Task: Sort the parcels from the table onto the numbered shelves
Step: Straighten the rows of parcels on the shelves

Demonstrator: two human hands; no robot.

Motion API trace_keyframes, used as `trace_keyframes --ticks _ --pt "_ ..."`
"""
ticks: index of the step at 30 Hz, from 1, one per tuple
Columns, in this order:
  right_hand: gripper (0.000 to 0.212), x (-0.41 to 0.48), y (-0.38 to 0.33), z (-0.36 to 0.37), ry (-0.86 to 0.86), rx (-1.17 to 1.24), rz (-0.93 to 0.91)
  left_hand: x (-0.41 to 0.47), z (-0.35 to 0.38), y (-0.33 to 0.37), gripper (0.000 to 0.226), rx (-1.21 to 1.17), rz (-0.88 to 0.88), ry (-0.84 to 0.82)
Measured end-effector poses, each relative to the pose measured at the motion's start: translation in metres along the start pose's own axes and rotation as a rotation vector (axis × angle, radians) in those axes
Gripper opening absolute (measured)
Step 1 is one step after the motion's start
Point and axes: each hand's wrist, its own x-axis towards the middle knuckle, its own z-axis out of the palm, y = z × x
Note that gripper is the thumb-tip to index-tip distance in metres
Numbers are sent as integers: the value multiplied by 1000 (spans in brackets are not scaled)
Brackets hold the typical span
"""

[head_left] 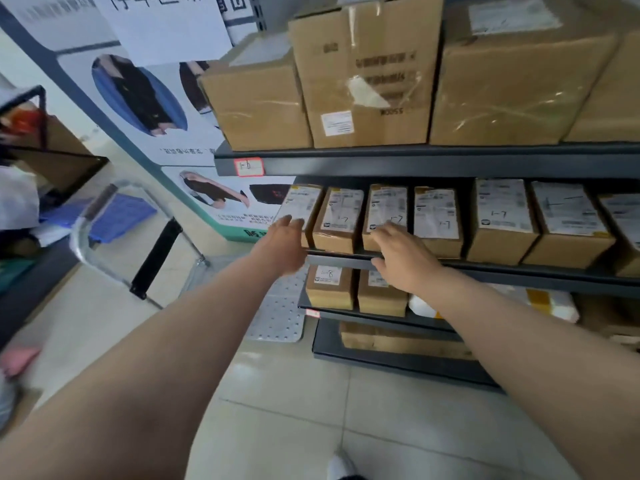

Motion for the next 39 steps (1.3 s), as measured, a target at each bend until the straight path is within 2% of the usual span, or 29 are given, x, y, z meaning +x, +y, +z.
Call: trace_keyframes --ticks 4,9,14,21,25,29,34,39 --pt "46 41 -37 17 31 45 -2 36 -8 -45 71 20 34 -58" --pt "61 77 -57 34 -37 -97 2 64 3 -65 79 -33 133 -138" --pt "66 90 -65 41 -40 -83 64 73 27 -73 78 -137 170 -60" --pt "64 99 -74 49 -57 -26 41 70 19 -74 80 -146 140 -73" --pt "69 88 -56 45 41 -35 -16 67 12 -53 80 -69 144 -28" --pt "67 56 -9 31 121 -97 75 67 12 -7 74 -68 265 52" --pt "71 23 65 11 2 -147 308 80 25 58 62 -4 401 -26" --pt "80 20 83 6 -135 -182 315 81 37 94 68 172 490 -126"
